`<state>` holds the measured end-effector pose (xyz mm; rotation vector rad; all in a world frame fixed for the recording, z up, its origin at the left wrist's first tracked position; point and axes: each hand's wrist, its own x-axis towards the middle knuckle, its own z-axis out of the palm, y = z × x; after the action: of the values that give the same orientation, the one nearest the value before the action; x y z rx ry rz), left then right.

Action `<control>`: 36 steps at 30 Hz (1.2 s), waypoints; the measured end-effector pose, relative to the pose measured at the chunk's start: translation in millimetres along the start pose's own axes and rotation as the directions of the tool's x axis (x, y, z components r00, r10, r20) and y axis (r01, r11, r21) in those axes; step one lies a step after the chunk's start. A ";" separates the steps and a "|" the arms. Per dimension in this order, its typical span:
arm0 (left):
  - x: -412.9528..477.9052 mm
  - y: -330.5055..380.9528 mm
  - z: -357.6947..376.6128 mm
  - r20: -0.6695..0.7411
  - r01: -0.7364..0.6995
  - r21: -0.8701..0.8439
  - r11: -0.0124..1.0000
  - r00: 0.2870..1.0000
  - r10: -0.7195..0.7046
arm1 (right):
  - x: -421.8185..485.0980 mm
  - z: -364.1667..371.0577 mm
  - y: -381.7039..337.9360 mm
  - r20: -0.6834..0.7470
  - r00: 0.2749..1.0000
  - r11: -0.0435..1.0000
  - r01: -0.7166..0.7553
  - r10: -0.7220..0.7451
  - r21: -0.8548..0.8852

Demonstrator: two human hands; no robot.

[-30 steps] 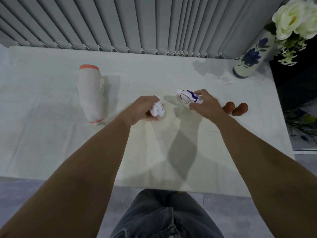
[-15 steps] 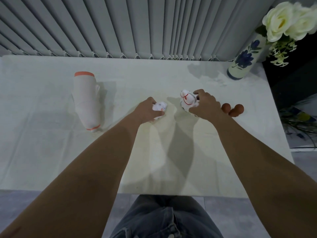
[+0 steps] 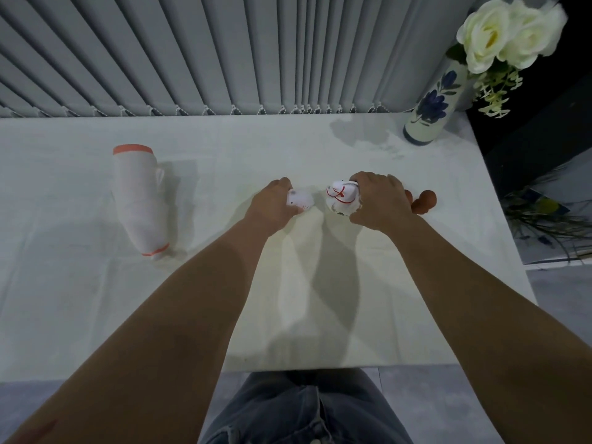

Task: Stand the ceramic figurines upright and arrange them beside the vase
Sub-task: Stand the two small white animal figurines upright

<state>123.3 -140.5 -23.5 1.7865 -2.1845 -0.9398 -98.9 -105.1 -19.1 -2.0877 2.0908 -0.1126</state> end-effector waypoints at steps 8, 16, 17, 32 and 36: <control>-1.8 -0.5 1.7 -0.037 -0.096 0.090 0.991 0.994 0.100 | 2.1 5.6 0.6 -0.033 0.999 1.000 -0.011 0.010 -0.009; 0.1 0.4 -2.3 -0.013 -0.121 0.086 0.989 0.992 0.123 | 8.1 8.1 14.2 -0.034 0.999 0.999 0.005 -0.007 -0.046; 0.2 0.9 -2.0 -0.011 -0.125 0.078 0.989 0.992 0.126 | 7.9 7.4 15.0 -0.035 0.999 0.999 -0.001 0.000 -0.036; -0.3 8.3 4.4 -0.020 -0.104 0.052 0.993 0.994 0.105 | -1.4 5.6 9.3 -0.081 0.996 0.999 -0.024 0.028 0.048; 0.6 10.5 4.6 -0.035 -0.096 0.076 0.992 0.994 0.099 | -3.9 6.4 9.6 -0.094 0.995 0.993 -0.025 0.036 0.117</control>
<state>112.2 -138.5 -21.4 1.6960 -2.2884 -0.8066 -107.2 -100.7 -26.8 -2.0200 2.1143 -0.3283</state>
